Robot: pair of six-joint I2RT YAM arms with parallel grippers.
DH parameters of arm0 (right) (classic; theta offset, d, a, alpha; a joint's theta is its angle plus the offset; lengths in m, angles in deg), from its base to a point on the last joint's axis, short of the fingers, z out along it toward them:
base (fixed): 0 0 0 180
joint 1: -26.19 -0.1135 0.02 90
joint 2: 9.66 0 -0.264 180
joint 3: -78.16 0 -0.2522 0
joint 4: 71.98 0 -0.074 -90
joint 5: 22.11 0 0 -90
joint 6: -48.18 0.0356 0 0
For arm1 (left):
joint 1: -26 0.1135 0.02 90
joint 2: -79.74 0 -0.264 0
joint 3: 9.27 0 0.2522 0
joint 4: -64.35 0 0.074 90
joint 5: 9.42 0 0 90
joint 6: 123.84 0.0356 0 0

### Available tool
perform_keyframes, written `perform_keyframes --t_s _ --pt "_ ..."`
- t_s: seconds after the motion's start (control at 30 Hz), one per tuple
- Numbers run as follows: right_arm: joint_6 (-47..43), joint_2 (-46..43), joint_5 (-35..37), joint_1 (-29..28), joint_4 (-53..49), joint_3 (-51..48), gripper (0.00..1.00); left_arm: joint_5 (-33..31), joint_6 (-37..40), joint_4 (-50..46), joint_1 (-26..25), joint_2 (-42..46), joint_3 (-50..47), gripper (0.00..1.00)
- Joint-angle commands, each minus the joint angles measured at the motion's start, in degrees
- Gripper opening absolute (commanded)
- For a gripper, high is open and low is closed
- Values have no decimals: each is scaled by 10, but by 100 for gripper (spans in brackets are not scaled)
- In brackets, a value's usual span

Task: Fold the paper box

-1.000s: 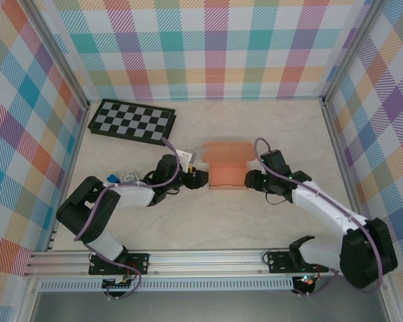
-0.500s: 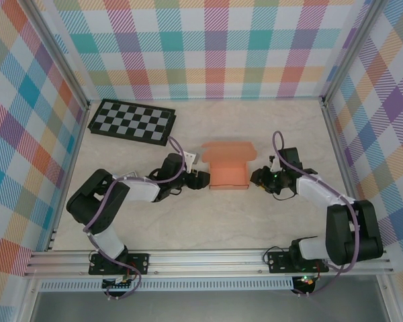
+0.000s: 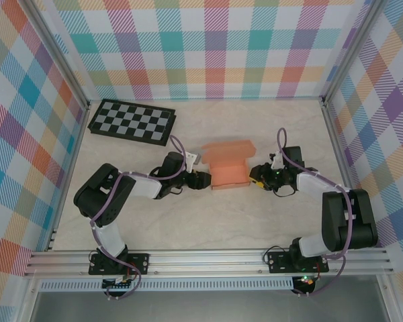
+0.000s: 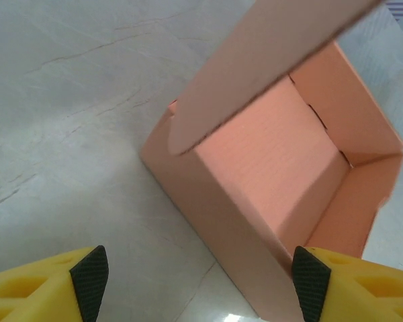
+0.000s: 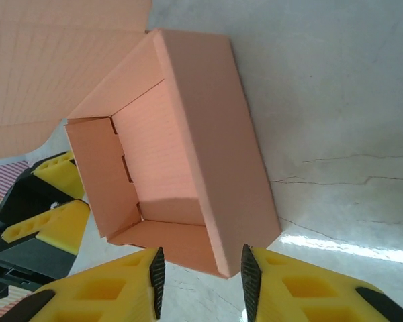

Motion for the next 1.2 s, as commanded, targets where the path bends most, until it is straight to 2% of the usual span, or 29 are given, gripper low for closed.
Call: perform_keyframes --t_s 0.0,0.27,0.4,0.53,0.67,0.93,1.07,1.17 --pt "-4 8 -22 3 10 10 38 21 16 1 10 -14 4 75" --pt "-25 21 -39 4 2 27 38 47 2 10 30 -7 2 77" --pt "-83 20 -21 3 -40 56 36 101 -24 33 56 8 1 79" --pt "-129 50 2 4 -79 93 32 154 -28 27 59 -25 19 79" --pt "-127 68 8 3 -58 91 31 182 -59 80 58 -61 17 79" --pt "-109 89 -22 2 -13 71 25 222 -56 85 60 -76 34 81" --pt "-108 86 -18 1 -14 69 24 215 -40 45 60 -96 45 79" --pt "-108 81 -12 0 -17 66 24 181 -20 41 60 -88 26 75"
